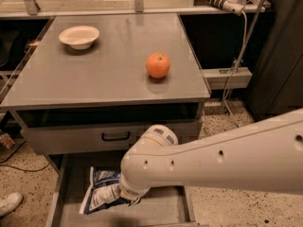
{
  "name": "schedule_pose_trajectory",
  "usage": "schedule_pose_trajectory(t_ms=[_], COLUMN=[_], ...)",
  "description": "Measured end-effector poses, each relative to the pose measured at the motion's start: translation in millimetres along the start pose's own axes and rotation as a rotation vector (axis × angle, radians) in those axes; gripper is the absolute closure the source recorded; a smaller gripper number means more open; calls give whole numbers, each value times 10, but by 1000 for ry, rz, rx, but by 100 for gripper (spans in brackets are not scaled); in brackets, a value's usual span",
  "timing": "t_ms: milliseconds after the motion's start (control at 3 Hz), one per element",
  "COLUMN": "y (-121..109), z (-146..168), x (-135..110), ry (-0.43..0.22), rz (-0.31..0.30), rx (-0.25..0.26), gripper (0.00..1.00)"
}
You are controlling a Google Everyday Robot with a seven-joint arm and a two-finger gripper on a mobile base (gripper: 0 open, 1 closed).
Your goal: Pick blue chip bag from middle drawer and place on counter
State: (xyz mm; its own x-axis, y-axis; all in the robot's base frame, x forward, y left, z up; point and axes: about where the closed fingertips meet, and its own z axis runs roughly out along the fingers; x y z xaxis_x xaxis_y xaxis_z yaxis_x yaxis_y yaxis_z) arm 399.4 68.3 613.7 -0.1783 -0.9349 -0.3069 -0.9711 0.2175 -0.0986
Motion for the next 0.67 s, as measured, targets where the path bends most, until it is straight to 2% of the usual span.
schedule_pose_trajectory(t_ms=[667], y=[-152], z=[-1010], x=[-199], ry=[53], rz=[-25], rx=[114], gripper=[100])
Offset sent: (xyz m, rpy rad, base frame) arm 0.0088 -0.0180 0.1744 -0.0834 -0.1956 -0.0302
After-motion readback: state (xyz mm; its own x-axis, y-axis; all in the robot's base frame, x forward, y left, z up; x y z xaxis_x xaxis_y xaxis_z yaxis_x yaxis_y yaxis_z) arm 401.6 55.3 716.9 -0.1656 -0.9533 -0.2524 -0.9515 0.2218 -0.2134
